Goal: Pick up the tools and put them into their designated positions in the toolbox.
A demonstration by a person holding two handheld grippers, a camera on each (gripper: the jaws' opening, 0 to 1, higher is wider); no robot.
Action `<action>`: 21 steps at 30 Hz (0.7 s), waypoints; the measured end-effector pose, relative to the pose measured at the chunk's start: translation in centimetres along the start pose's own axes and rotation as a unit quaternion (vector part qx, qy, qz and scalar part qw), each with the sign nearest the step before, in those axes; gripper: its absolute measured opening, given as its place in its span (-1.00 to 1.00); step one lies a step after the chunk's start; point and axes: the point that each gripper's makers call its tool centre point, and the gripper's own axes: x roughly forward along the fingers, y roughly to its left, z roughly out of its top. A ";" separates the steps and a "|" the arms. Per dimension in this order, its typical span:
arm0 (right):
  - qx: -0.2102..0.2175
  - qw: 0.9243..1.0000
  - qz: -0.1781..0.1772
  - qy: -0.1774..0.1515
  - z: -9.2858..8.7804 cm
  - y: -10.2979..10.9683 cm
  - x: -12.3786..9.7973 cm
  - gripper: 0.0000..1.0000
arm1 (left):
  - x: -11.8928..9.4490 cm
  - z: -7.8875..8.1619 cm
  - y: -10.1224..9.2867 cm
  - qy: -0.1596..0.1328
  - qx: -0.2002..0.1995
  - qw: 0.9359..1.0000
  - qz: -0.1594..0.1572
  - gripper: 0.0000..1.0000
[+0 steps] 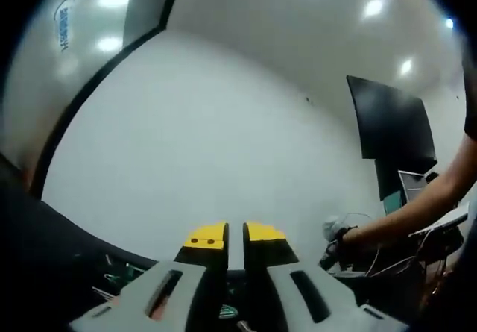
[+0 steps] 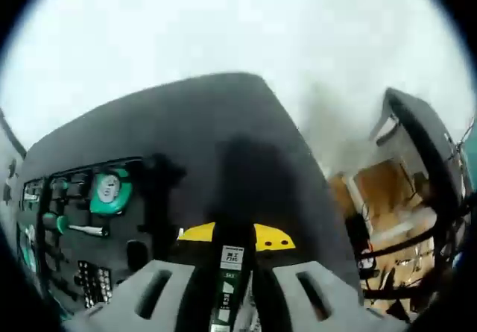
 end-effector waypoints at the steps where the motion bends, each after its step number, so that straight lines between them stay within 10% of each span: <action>1: -0.015 1.000 -0.001 -0.008 0.4 0.0 -0.5 -0.71 | 0.0 0.0 -0.1 0.000 -0.001 1.000 -0.001 -0.80; 3: -0.037 0.999 0.000 -0.030 1.3 -0.3 0.3 -0.71 | 0.0 0.0 0.0 0.001 -0.001 1.000 -0.001 -0.80; 6: -0.095 0.989 -0.003 -0.115 2.4 2.9 -7.0 -0.71 | 0.0 -0.1 -0.1 0.001 0.000 1.000 -0.001 -0.80; 10: -0.148 0.982 -0.006 -0.117 4.4 2.7 -8.0 -0.72 | 0.1 -0.2 -0.1 0.005 0.000 1.000 -0.002 -0.80; 21: -0.133 0.975 0.056 -0.169 4.7 5.5 -15.7 -0.72 | 0.1 -0.5 -0.2 0.010 0.005 1.000 -0.002 -0.80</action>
